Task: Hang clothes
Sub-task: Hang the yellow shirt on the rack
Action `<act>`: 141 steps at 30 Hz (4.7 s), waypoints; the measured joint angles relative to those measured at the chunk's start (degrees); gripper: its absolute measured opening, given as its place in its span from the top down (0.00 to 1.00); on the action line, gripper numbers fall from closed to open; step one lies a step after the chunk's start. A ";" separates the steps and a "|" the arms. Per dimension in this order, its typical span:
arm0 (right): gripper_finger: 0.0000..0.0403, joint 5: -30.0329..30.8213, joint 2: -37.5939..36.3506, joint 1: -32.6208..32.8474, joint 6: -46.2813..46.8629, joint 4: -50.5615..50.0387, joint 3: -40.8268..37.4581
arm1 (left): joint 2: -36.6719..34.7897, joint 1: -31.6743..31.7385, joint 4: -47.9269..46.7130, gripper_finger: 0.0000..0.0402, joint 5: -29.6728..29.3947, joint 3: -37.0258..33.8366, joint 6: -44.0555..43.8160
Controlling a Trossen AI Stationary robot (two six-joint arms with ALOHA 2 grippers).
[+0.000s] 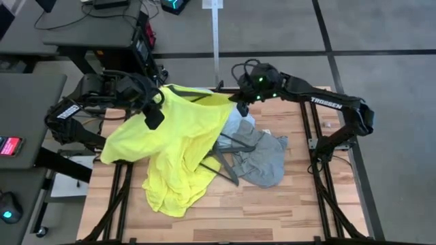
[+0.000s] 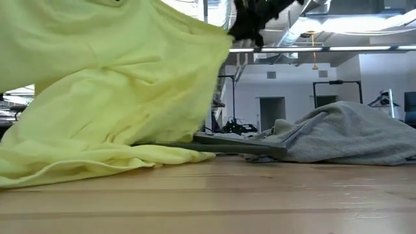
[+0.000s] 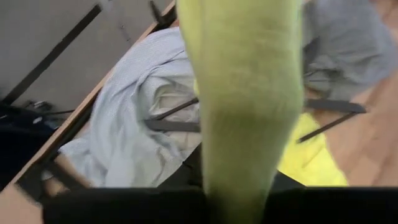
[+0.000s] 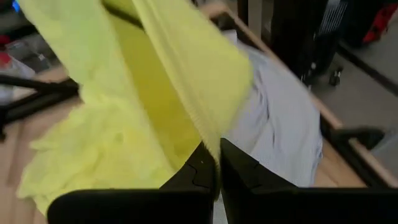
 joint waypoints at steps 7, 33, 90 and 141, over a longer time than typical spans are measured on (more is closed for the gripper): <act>1.00 -2.56 0.63 5.37 5.74 9.41 4.70 | 2.48 0.00 5.63 0.97 2.97 0.02 3.32; 0.50 -4.11 0.87 14.88 -4.56 -2.08 5.17 | 6.55 0.15 12.68 0.98 26.57 0.02 20.98; 0.91 -8.44 4.51 11.85 -11.04 -5.26 4.84 | -5.28 -0.70 0.12 0.78 17.92 0.22 3.44; 0.91 -9.33 0.76 9.71 -11.72 -3.15 5.23 | -6.58 -5.34 -0.35 1.00 11.09 -7.06 -4.45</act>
